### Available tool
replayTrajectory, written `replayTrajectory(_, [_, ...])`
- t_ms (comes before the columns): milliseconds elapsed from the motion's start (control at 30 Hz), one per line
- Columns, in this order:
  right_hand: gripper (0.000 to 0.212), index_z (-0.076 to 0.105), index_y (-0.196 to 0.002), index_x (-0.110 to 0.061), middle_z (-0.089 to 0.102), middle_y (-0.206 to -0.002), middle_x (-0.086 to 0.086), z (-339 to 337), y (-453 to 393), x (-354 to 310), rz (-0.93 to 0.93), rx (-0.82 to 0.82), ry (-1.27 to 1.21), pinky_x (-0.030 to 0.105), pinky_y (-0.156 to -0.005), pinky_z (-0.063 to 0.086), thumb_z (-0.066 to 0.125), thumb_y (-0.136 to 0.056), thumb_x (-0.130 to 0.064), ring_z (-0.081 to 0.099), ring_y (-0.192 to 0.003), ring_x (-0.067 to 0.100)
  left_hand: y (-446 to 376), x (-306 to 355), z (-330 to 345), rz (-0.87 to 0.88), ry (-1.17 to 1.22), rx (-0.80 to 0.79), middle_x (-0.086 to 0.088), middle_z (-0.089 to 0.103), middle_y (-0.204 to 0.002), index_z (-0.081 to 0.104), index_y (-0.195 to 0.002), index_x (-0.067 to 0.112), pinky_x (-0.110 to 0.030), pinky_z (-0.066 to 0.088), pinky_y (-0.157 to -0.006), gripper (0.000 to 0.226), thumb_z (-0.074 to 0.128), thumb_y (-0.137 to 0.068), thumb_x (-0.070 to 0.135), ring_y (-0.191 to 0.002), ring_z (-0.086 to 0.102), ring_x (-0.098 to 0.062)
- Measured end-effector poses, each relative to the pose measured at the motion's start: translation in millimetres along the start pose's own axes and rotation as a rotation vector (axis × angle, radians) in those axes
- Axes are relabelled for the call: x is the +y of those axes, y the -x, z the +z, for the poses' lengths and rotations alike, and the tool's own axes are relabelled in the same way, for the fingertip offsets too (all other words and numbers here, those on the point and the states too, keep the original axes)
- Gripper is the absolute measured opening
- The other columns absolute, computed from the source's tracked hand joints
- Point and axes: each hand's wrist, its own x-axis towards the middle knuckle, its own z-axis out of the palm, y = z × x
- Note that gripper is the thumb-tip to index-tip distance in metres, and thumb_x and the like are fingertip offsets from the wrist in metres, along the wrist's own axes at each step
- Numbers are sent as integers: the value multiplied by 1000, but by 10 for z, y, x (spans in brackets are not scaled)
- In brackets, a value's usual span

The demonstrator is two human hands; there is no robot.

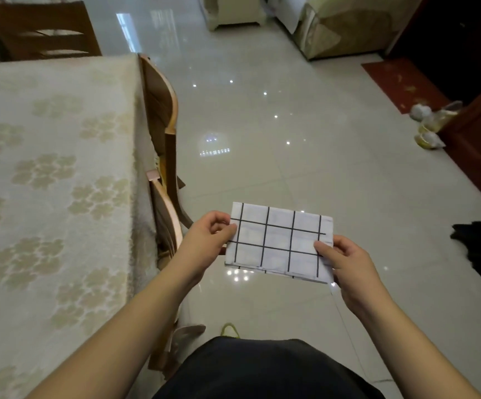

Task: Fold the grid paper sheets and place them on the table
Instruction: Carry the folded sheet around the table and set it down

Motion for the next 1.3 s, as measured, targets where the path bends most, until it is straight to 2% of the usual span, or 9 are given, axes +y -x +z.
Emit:
replayTrajectory(133, [14,68,-105,-12,77,-94,4,130,-359,-166,-13,-7,-15,36,-78,56,64,-91,-12,73,-88,21,-286,155,11,19,-22,23,-5,73,-93,62,-106,18,-17,50,-55,13,60,-94,21,-71,69,-7])
replayTrajectory(233, [14,68,-104,-11,77,-91,2,154,-696,-289,-10,-20,-30,32,-71,54,64,-92,-12,72,-85,19,-555,256,55,27,-22,46,-3,73,-87,63,-108,20,-28,57,-70,14,60,-94,19,-81,70,-15])
replayTrajectory(367, [13,68,-105,-13,77,-92,2,142,-1230,-495,-6,-77,-25,25,-65,53,63,-92,-12,73,-82,15,-1002,433,176,23,-23,72,4,71,-77,62,-108,24,-26,56,-72,15,61,-94,18,-81,71,-12])
replayTrajectory(533, [17,67,-109,-13,76,-100,3,72,-1921,-887,17,-202,-19,31,-72,55,63,-92,-10,73,-91,20,-1544,755,366,3,-9,146,-13,72,-91,63,-113,18,-39,59,-81,20,61,-94,16,-90,71,-27])
replayTrajectory(633, [19,67,-110,-13,76,-101,2,30,-2269,-1157,-1,-261,11,31,-74,55,64,-92,-9,73,-92,20,-1808,919,457,-41,17,193,-21,70,-101,63,-114,19,-52,52,-88,21,62,-93,18,-98,68,-36])
replayTrajectory(767, [20,68,-111,-14,76,-102,2,88,-2654,-1478,-30,-344,45,29,-73,56,64,-92,-9,73,-92,19,-2086,1084,492,-54,75,264,-13,75,-99,62,-117,13,-43,55,-89,24,61,-94,11,-95,71,-28])
replayTrajectory(933, [20,68,-109,-15,76,-98,3,282,-3029,-1703,-30,-378,53,27,-70,56,65,-91,-8,73,-89,19,-2364,1237,389,-57,86,298,-12,74,-101,60,-119,17,-30,54,-78,25,59,-95,12,-94,71,-22])
replayTrajectory(1100, [20,69,-108,-14,76,-95,5,635,-3430,-1860,-16,-408,79,27,-70,56,65,-90,-7,73,-87,20,-2755,1264,171,-61,127,369,-15,74,-98,61,-118,18,-37,54,-81,24,61,-94,14,-93,71,-26])
replayTrajectory(1300, [19,69,-107,-14,76,-97,7,1259,-4015,-2164,-28,-423,150,35,-78,57,65,-90,-7,73,-90,24,-3384,1428,-259,-16,204,424,-22,70,-96,61,-116,17,-36,54,-83,23,63,-93,13,-92,71,-27])
